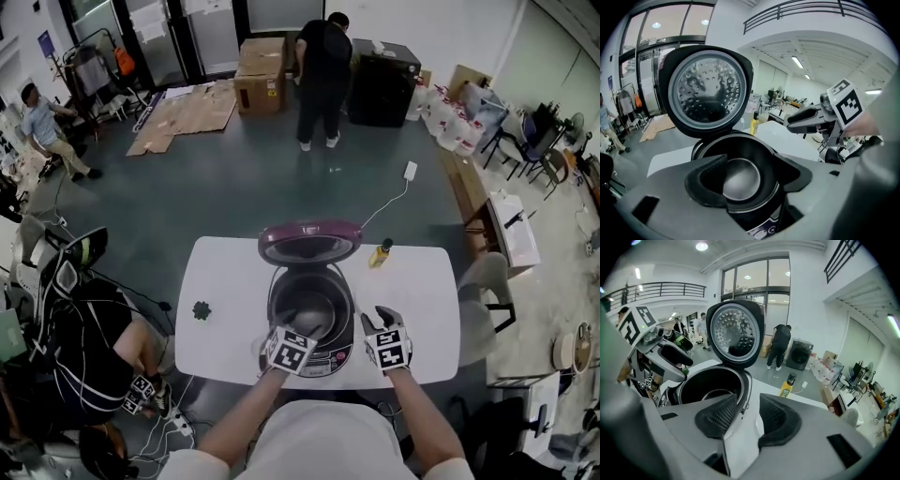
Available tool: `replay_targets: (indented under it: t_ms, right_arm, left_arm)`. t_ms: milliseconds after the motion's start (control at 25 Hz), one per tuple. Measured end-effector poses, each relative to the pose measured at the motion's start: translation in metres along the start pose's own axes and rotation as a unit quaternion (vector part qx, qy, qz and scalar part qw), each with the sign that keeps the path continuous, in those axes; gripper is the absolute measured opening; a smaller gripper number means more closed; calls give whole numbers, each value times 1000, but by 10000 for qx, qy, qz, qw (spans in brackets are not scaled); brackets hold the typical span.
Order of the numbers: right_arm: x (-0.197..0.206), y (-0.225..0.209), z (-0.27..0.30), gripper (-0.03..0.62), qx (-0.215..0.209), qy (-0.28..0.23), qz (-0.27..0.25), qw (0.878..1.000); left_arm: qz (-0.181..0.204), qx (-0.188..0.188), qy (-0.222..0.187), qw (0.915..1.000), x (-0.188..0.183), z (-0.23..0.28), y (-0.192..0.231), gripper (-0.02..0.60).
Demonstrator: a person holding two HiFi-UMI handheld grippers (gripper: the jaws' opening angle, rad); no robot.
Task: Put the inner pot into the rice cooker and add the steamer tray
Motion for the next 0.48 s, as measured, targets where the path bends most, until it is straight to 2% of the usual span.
replay_targets:
  t_ms: [480]
  right_arm:
    - [17,-74,-28,166,-133,-29,43,9999]
  left_arm:
    - [-44,254,-90,9996,-61,37,-79,313]
Point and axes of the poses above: the fingertips, and each gripper's own axes: z forward along the fingers, y to its left, x out of its underside, the point moved 4 cm from there along -z, backward along the fingers, and after that the axes turned 6 degrees about -x, right-handed, at the moved point
